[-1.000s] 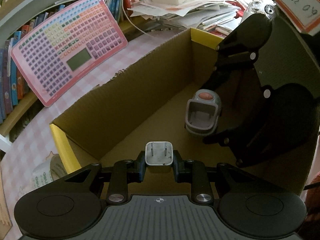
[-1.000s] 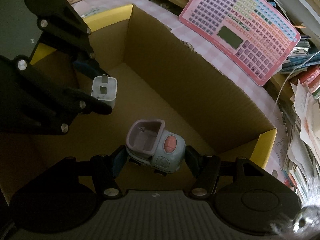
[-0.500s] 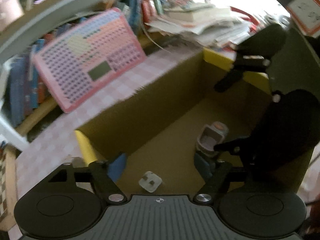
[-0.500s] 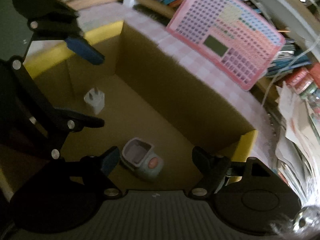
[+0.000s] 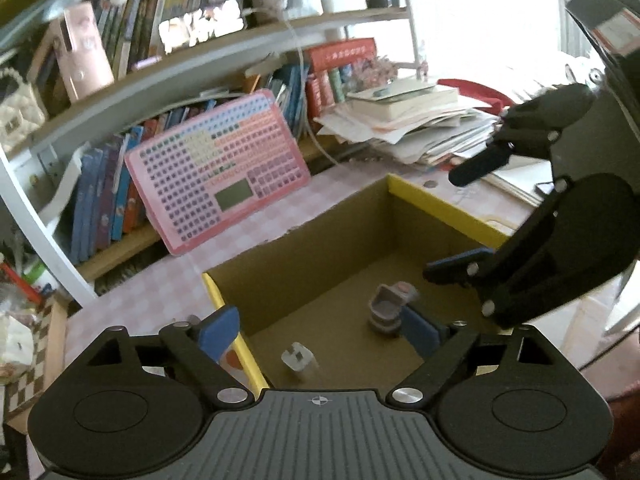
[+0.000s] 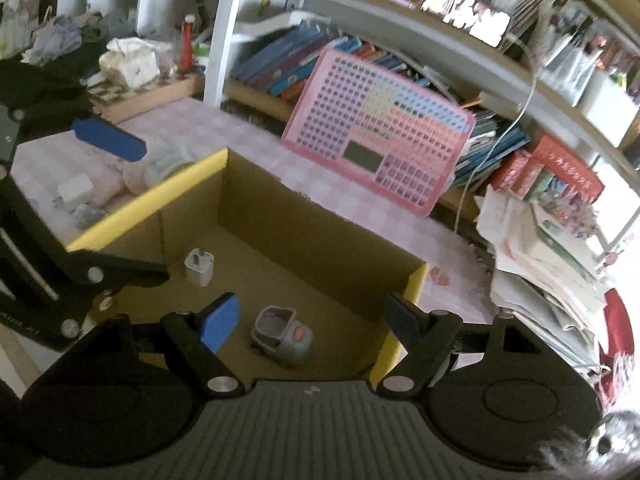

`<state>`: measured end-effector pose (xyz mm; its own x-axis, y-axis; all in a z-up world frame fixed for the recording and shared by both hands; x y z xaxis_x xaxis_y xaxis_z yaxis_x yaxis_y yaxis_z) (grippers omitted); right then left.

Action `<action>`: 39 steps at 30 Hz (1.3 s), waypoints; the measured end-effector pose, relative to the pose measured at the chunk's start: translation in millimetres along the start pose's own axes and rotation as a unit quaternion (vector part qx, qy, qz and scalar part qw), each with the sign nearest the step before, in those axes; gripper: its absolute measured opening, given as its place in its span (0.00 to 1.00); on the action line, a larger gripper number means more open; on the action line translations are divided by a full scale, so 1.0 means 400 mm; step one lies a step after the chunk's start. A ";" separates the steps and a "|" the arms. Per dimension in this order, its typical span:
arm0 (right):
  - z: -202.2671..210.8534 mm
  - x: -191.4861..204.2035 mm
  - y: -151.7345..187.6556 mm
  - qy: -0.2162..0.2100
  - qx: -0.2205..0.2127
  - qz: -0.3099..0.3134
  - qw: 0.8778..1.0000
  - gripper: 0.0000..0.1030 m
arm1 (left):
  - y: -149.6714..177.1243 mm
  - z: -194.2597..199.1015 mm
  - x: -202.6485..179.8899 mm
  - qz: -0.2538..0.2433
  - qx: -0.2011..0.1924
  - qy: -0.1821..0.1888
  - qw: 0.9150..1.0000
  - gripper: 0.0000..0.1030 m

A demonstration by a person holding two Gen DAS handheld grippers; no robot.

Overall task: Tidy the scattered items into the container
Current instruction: 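Raise both tools out of the box and withdraw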

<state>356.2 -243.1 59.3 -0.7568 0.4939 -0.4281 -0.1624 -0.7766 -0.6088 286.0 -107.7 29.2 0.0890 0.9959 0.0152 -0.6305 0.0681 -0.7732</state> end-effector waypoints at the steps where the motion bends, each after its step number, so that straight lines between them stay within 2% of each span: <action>1: 0.018 0.005 0.003 0.003 -0.004 -0.002 1.000 0.77 | 0.007 0.015 -0.005 -0.002 -0.003 0.000 1.000 0.89; 7: 0.101 0.042 0.035 0.012 -0.022 -0.028 0.999 0.77 | 0.052 0.091 -0.046 0.009 -0.007 0.002 1.000 0.89; 12: 0.145 0.078 0.068 0.002 -0.026 -0.064 0.998 0.77 | 0.097 0.131 -0.058 0.031 0.002 -0.004 1.000 0.90; 19: 0.160 0.126 0.114 -0.022 -0.014 -0.110 0.994 0.77 | 0.163 0.138 -0.046 0.042 0.034 -0.031 0.998 0.90; 25: 0.142 0.171 0.135 -0.050 0.000 -0.138 0.989 0.75 | 0.194 0.158 -0.044 0.038 0.041 -0.043 0.998 0.90; 32: 0.124 0.220 0.107 -0.083 0.002 -0.124 0.989 0.75 | 0.214 0.182 -0.014 0.059 0.044 -0.051 0.996 0.90; 39: 0.113 0.257 0.078 -0.102 0.001 -0.107 0.989 0.74 | 0.232 0.179 0.002 0.057 0.055 -0.051 0.996 0.90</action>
<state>244.8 -234.2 26.5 -0.8168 0.5583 -0.1457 -0.3338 -0.6631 -0.6700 172.3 -96.1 2.9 -0.0641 0.9979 0.0001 -0.7131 -0.0458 -0.6995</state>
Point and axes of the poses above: each gripper's, at about its wrist camera, not at the fingertips, and z roughly against the way its jaws point, x to its left, y to its underside, the point moved 4 cm from there along -z, roughly the way its jaws point, and after that the axes turned 15 degrees about z, right-handed, at the moved point
